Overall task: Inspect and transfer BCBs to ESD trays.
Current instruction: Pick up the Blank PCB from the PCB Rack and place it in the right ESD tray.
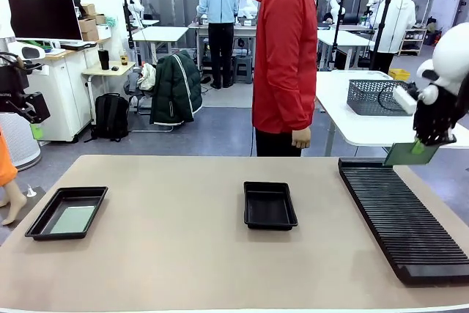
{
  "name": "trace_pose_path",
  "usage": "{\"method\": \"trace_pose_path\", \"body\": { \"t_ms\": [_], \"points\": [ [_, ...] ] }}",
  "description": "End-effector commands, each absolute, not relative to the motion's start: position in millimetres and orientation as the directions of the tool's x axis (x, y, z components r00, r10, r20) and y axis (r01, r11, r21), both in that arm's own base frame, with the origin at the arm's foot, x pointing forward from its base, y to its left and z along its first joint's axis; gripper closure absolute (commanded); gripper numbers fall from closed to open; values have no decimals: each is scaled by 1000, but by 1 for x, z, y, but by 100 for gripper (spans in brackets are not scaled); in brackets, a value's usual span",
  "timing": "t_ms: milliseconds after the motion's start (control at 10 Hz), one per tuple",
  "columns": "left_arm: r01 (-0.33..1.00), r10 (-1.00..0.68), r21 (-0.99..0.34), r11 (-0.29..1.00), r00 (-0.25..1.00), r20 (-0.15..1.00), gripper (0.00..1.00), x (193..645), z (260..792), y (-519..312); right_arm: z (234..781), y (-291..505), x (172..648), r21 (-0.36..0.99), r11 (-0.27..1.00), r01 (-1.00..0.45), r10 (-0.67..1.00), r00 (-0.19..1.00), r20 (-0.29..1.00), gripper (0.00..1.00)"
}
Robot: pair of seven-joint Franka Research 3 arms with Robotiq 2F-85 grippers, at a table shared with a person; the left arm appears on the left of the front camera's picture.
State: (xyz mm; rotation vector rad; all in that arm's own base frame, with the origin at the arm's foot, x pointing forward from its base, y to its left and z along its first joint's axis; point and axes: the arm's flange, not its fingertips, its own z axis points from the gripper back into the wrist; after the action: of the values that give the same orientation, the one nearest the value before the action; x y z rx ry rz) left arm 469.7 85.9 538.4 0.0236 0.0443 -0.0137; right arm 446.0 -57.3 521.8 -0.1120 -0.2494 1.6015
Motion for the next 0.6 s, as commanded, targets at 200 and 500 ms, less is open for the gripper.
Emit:
{"method": "trace_pose_path", "body": {
  "t_ms": [200,500],
  "points": [
    [13,-12,24,1000,999,-41,0,470,538,87,591,-77,443,-208,-73,-975,993,-89,72,100],
    [13,-12,24,1000,999,-41,0,470,538,87,624,-88,437,-192,-64,-979,994,-80,76,100]
  ]
}}
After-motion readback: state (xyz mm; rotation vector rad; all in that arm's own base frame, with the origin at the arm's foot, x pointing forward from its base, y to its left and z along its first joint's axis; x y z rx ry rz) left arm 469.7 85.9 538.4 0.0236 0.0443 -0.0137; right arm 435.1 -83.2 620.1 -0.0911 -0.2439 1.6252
